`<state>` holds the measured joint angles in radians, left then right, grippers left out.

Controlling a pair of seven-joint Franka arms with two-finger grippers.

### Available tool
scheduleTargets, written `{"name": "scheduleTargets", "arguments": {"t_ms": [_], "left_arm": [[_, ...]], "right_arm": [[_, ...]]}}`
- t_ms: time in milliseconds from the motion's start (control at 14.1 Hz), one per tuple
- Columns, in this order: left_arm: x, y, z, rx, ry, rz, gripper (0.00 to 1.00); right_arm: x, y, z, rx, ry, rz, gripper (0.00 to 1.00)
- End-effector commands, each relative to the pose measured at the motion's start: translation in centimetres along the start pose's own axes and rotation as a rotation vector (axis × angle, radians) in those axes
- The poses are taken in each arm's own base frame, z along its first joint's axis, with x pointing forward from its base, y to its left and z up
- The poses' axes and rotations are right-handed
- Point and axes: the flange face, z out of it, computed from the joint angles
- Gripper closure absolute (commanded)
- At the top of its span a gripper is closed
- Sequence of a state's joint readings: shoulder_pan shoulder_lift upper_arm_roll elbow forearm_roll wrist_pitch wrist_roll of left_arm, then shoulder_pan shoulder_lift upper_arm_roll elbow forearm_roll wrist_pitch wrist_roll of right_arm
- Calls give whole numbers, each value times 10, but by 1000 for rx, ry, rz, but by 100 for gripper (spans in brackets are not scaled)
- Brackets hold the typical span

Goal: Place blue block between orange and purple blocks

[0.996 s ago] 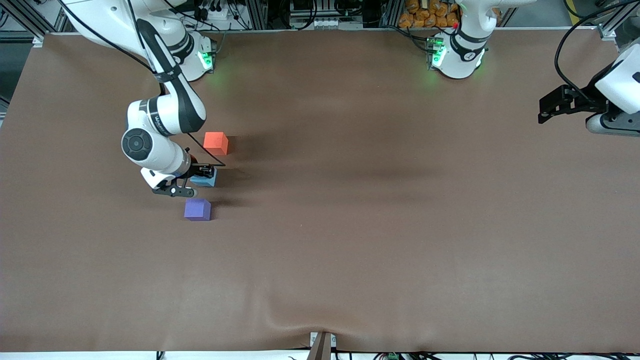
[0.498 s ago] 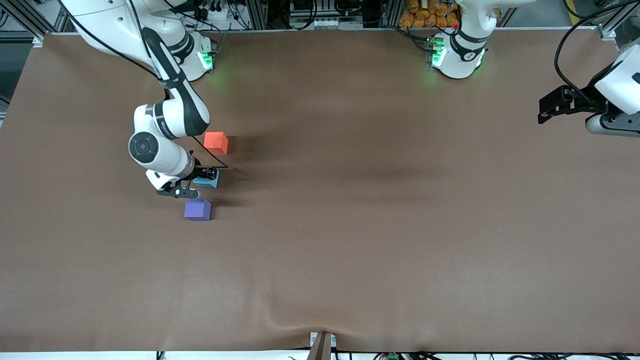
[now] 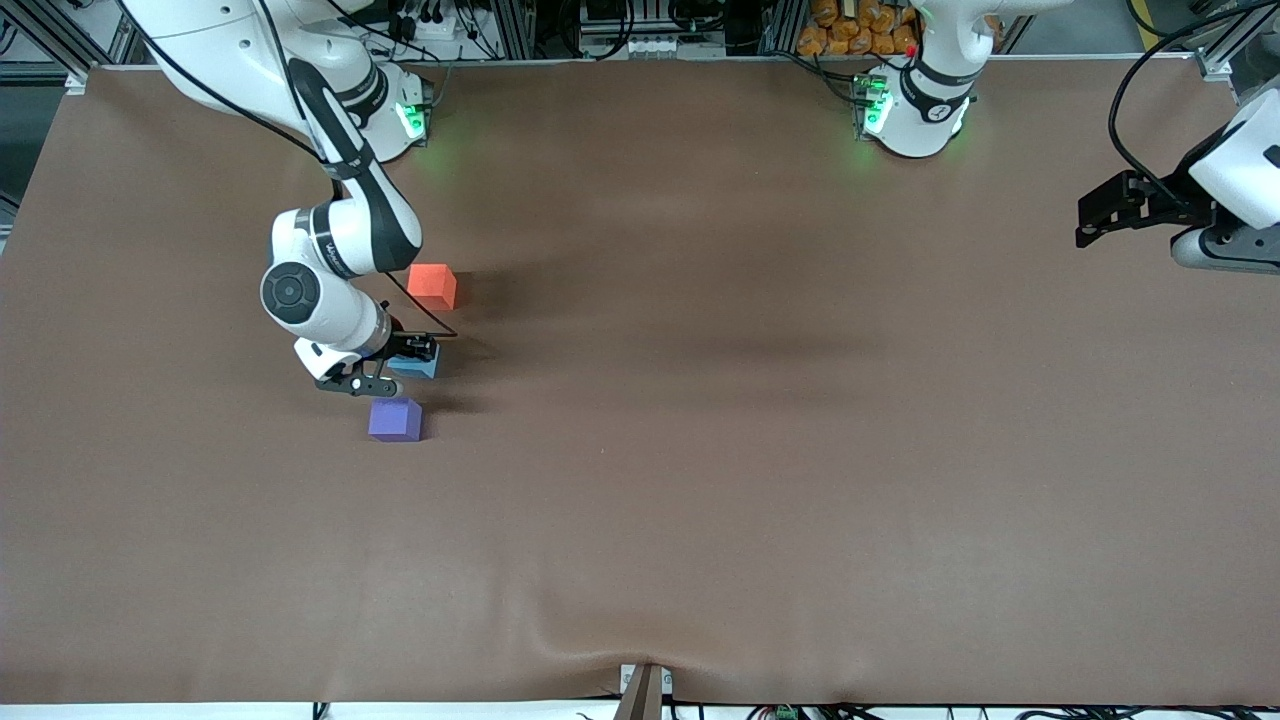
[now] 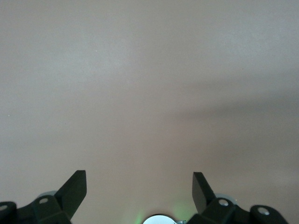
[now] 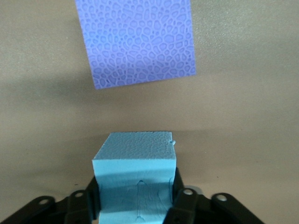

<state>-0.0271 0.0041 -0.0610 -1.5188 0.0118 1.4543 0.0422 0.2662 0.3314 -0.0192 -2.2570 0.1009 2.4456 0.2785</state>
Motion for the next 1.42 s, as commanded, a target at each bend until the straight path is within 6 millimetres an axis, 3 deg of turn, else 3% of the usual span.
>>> {"name": "scheduleTargets", "arguments": {"t_ms": [0, 284, 498, 640, 711, 924, 1209, 1351], "left_arm": [[0, 3, -4, 10, 4, -3, 0], [0, 2, -4, 12, 4, -4, 0], [0, 1, -4, 10, 4, -6, 0], [0, 0, -3, 10, 2, -7, 0], [0, -1, -3, 10, 2, -9, 0], [0, 0, -3, 10, 2, -7, 0], [1, 0, -3, 10, 5, -7, 0], [1, 0, -3, 10, 4, -7, 0]], "right_arm": [[0, 0, -9, -3, -39, -12, 0], [24, -14, -95, -17, -163, -23, 0], [42, -21, -195, -13, -216, -35, 0], [54, -24, -260, 18, -126, -38, 0], [62, -17, -287, 40, -73, -36, 0], [57, 5, -366, 62, -33, -36, 0], [25, 31, -443, 86, -14, -23, 0], [18, 51, -451, 87, -43, -23, 0]]}}
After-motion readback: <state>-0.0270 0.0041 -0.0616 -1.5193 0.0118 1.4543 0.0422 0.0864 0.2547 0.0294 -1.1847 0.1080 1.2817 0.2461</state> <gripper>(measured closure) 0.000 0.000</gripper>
